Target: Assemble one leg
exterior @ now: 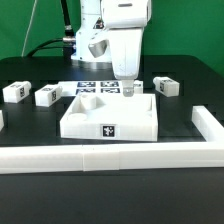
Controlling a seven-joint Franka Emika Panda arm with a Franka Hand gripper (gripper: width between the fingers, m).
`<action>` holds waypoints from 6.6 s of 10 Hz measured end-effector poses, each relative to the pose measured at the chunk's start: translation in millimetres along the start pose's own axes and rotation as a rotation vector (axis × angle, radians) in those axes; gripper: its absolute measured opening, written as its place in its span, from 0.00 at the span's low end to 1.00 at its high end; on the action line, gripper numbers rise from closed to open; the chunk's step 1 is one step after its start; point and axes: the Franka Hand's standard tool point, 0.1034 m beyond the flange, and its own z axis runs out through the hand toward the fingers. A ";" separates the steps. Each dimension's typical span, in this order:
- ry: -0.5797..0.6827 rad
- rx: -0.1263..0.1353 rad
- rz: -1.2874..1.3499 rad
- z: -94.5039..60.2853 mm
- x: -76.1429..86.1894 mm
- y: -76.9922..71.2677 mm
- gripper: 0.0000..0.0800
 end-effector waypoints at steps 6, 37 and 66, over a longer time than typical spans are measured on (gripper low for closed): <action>0.000 0.000 0.001 10.0 -10.8 -13.3 0.81; 0.000 0.008 -0.138 47.8 -12.6 -22.0 0.07; 0.015 -0.039 0.054 17.8 40.1 -22.5 0.81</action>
Offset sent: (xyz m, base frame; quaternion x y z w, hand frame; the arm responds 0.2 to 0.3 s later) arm 0.0000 0.0000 0.0000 0.0000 0.0000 0.0000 1.0000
